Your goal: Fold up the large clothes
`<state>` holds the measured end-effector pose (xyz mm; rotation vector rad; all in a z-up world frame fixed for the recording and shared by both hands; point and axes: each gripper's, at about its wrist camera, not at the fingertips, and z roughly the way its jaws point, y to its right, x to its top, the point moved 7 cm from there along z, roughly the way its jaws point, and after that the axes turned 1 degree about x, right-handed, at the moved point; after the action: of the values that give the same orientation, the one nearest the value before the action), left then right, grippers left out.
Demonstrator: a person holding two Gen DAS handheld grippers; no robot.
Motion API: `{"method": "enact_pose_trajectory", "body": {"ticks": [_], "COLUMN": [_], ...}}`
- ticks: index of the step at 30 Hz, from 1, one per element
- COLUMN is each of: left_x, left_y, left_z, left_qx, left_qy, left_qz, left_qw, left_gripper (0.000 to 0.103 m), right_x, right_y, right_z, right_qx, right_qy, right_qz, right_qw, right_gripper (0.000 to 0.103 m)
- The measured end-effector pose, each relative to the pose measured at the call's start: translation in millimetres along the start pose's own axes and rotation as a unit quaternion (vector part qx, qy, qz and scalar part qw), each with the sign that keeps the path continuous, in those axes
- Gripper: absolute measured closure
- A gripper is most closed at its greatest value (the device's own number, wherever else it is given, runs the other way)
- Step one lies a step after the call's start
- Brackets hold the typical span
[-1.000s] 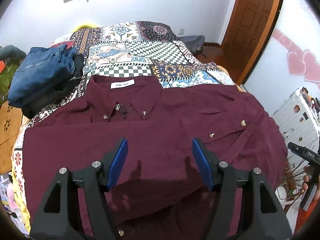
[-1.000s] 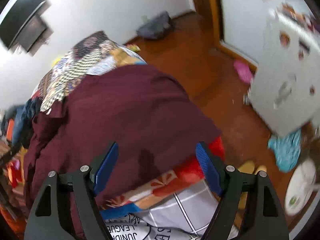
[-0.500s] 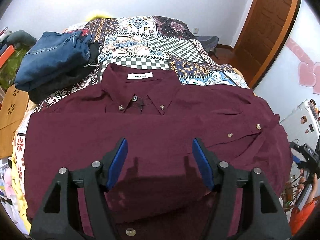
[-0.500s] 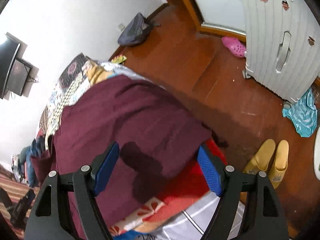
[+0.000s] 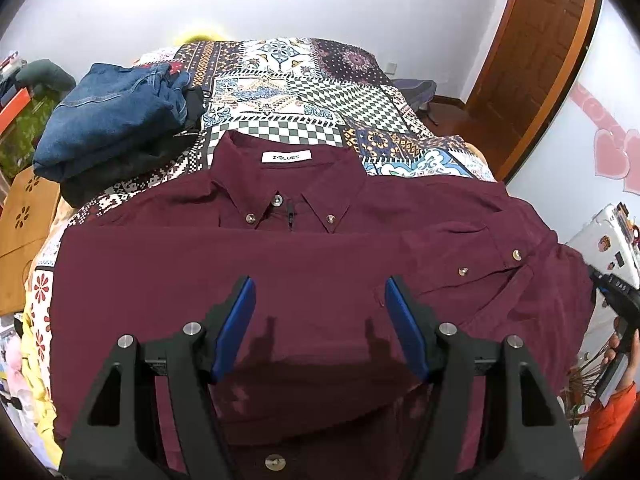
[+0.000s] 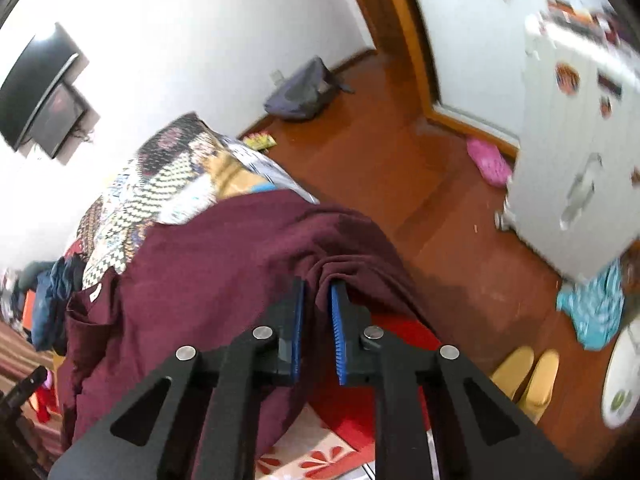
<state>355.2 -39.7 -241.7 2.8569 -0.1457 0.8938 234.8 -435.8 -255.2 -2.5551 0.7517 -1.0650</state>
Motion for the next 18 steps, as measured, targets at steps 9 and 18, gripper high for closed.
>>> {"method": "enact_pose_trajectory", "body": {"ticks": [9, 18], "left_x": [0, -10], "left_y": [-14, -34], "left_z": [-19, -28], "left_qx": [-0.006, -0.012], "left_qy": [0.025, 0.031], "left_qz": [-0.008, -0.016], "left_qw": [0.9996, 0.9993], "left_gripper": [0.037, 0.037], "right_x": [19, -36], "right_y": [-122, -226], "right_z": [-42, -32], "right_qx": [0.102, 0.19], "right_qy": [0.059, 0.017], "right_qz": [-0.115, -0.242], "right_qw": [0.986, 0.951], "right_gripper": [0.093, 0.094]}}
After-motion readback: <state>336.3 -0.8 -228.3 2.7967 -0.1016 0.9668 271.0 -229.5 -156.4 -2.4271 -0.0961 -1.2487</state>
